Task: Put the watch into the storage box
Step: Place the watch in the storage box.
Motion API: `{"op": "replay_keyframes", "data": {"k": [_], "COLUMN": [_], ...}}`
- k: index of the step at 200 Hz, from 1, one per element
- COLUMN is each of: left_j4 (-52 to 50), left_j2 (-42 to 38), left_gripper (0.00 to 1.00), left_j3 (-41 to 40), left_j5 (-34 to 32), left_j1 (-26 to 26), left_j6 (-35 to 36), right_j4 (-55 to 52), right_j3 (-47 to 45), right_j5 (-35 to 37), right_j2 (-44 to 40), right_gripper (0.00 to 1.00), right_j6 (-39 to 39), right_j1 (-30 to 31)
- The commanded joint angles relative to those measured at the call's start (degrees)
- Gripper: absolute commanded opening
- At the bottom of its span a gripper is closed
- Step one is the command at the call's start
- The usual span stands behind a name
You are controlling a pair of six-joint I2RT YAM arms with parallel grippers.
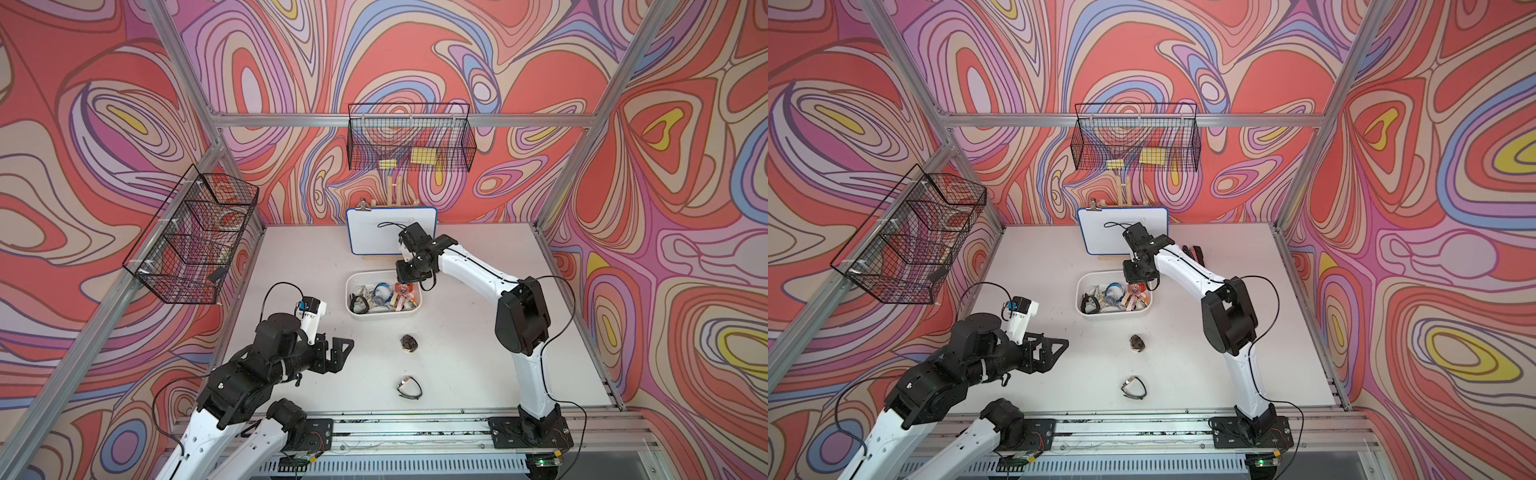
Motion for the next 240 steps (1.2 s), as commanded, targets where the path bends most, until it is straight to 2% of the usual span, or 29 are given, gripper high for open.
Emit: {"op": "replay_keyframes", "data": {"k": [1, 105, 127, 192, 240], "left_j4": [0.96, 0.96, 1.00, 1.01, 0.91], "left_j2": [-0.47, -0.30, -0.21, 0.23, 1.43], "left_gripper": [0.91, 0.90, 0.90, 0.91, 0.91], "left_j3": [-0.58, -0.59, -0.55, -0.51, -0.12], "left_j5": [-0.37, -0.43, -0.40, -0.04, 2.23], "left_j1": [-0.17, -0.17, -0.17, -0.17, -0.34], "left_j6": [-0.25, -0.29, -0.24, -0.16, -0.12], "right_j4": [0.31, 1.22, 3.32, 10.72, 12.65], "right_j3": [-0.78, -4.42, -6.05, -12.77, -21.90], "right_j5": [0.97, 4.23, 3.26, -1.21, -7.35], "right_j2": [1.18, 1.10, -1.68, -13.71, -24.56], "right_gripper": [0.33, 0.28, 0.29, 0.45, 0.46], "right_j6": [-1.67, -2.83, -2.49, 1.25, 5.08], "right_j1": [0.03, 0.53, 0.68, 0.79, 0.86]}}
